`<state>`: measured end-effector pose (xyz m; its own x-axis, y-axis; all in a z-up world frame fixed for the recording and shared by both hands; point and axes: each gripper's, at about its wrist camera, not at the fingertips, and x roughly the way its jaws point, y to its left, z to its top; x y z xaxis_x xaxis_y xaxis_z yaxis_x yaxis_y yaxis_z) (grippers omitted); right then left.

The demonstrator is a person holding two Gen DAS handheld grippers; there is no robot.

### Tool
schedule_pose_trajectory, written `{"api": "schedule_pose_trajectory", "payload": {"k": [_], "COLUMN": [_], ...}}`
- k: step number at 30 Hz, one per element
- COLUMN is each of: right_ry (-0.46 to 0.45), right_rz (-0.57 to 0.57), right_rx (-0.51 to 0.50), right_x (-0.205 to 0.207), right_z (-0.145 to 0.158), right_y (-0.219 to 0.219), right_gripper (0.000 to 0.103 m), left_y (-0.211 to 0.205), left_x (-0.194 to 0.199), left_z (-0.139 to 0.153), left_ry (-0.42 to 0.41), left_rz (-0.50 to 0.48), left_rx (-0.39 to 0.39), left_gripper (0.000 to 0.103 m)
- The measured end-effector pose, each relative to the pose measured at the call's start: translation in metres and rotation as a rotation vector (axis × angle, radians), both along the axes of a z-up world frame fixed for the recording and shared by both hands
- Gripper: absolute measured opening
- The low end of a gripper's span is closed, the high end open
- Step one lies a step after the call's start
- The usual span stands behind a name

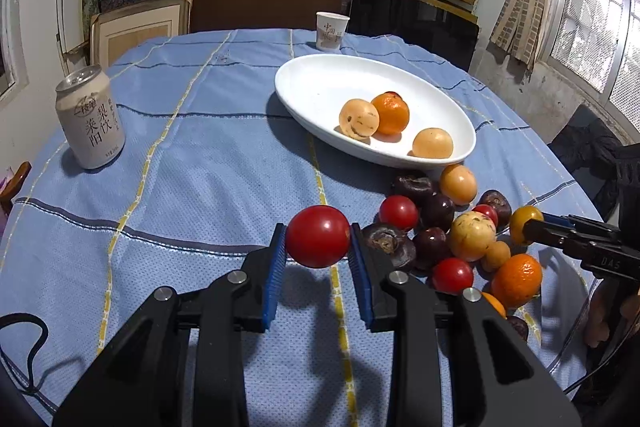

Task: Organize fruits
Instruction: 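Carry the red tomato with the left gripper while the right gripper brings the yellow tomato to the plate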

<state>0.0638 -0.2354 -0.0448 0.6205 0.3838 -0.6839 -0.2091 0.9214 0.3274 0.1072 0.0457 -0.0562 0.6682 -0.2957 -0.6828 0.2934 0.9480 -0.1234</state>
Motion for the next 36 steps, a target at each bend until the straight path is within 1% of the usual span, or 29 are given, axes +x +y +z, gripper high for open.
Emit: {"api": "schedule_pose_trajectory", "payload": {"k": [3, 5, 8, 11, 14, 18, 22, 25, 28, 29, 30, 32, 34, 36], "right_ry": [-0.025, -0.057, -0.101, -0.117, -0.107, -0.074, -0.059, -0.052, -0.04, -0.041, -0.055, -0.09, -0.108, -0.112], "right_rz": [0.017, 0.029, 0.025, 0.007, -0.027, -0.062, -0.062, -0.058, -0.039, -0.035, -0.035, -0.052, -0.053, -0.062], "right_rx": [-0.013, -0.035, -0.069, -0.065, -0.059, -0.049, -0.071, -0.09, -0.089, -0.088, -0.091, -0.102, -0.108, -0.103], "right_x": [0.002, 0.006, 0.024, 0.052, 0.081, 0.114, 0.127, 0.134, 0.138, 0.138, 0.135, 0.129, 0.123, 0.117], "right_z": [0.013, 0.027, 0.049, 0.061, 0.06, 0.049, 0.039, 0.034, 0.032, 0.032, 0.035, 0.041, 0.046, 0.048], "right_y": [0.004, 0.007, 0.011, 0.009, 0.004, 0.0, 0.006, 0.01, 0.015, 0.017, 0.018, 0.017, 0.017, 0.015], "right_gripper": [0.038, 0.038, 0.038, 0.038, 0.038, 0.038, 0.038, 0.038, 0.039, 0.04, 0.051, 0.062, 0.062, 0.062], "left_y": [-0.011, -0.018, -0.028, -0.045, -0.066, -0.089, -0.101, -0.102, -0.099, -0.099, -0.098, -0.095, -0.092, -0.092], "left_x": [0.0, 0.005, 0.018, 0.035, 0.05, 0.065, 0.083, 0.089, 0.092, 0.092, 0.092, 0.089, 0.083, 0.079], "left_z": [0.007, 0.014, 0.027, 0.037, 0.042, 0.039, 0.022, 0.013, 0.009, 0.009, 0.009, 0.014, 0.022, 0.027], "left_ry": [-0.022, -0.03, -0.042, -0.044, -0.04, -0.035, 0.021, 0.045, 0.054, 0.054, 0.054, 0.027, -0.019, -0.039], "left_rz": [-0.03, -0.047, -0.06, -0.083, -0.108, -0.134, -0.14, -0.131, -0.123, -0.12, -0.118, -0.101, -0.087, -0.085], "left_rx": [0.034, 0.035, 0.019, 0.012, 0.024, 0.055, 0.069, 0.076, 0.07, 0.066, 0.063, 0.051, 0.043, 0.05], "left_gripper": [0.03, 0.03, 0.03, 0.03, 0.03, 0.03, 0.03, 0.03, 0.03, 0.032, 0.037, 0.065, 0.076, 0.076]}}
